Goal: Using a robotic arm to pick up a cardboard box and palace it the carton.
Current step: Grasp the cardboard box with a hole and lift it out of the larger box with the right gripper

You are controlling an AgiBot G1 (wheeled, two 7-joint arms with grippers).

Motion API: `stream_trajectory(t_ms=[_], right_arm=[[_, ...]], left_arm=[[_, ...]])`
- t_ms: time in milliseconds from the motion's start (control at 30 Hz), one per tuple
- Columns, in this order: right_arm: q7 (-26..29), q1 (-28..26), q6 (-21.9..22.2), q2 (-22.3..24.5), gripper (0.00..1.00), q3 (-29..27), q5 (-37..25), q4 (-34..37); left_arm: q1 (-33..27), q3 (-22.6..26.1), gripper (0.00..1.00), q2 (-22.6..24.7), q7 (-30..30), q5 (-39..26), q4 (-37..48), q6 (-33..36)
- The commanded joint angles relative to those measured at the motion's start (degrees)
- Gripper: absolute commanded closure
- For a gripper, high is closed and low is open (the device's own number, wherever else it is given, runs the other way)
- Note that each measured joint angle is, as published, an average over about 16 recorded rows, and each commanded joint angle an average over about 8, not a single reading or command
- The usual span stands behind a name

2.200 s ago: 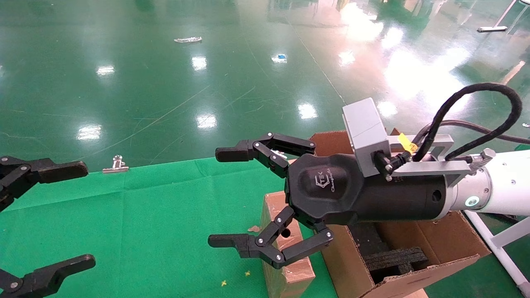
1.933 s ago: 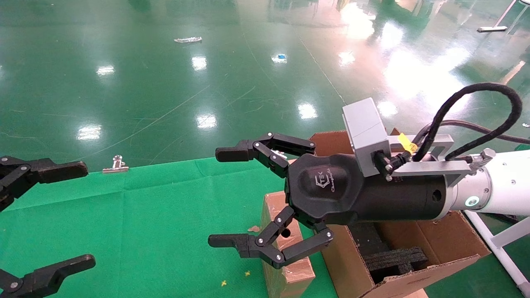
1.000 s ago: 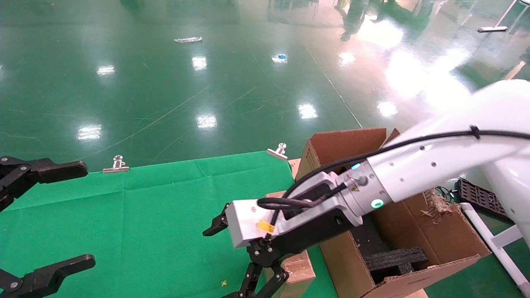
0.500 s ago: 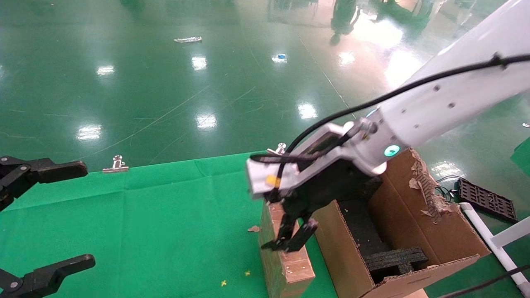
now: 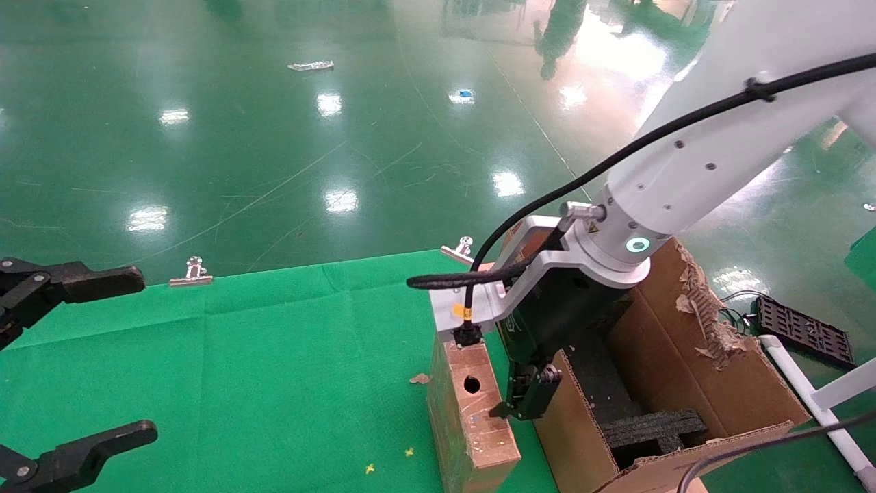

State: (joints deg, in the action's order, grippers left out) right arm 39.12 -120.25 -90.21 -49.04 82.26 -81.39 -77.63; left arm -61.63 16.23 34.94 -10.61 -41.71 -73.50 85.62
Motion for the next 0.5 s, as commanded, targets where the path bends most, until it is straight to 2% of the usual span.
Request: stream_trajectory(t_ms=[33, 300, 400, 500], right_arm=[[1.3, -1.5, 0.1, -1.0, 0.0, 3.0, 0.0, 0.0], [6.9, -5.2, 1.2, -3.7, 0.0, 9.6, 0.1, 0.1], [12.8, -5.8, 2.3, -3.7, 0.0, 10.7, 0.4, 0.5], [21.2, -5.9, 3.2, -2.8, 0.0, 10.9, 2.6, 1.9]], left_arm=[[0.0, 0.0, 0.0, 0.0, 0.0, 0.0, 0.0, 0.0], [0.0, 0.0, 0.0, 0.0, 0.0, 0.0, 0.0, 0.0], [0.0, 0.1, 0.0, 0.0, 0.0, 0.0, 0.0, 0.0], [0.0, 0.1, 0.0, 0.0, 0.0, 0.0, 0.0, 0.0]])
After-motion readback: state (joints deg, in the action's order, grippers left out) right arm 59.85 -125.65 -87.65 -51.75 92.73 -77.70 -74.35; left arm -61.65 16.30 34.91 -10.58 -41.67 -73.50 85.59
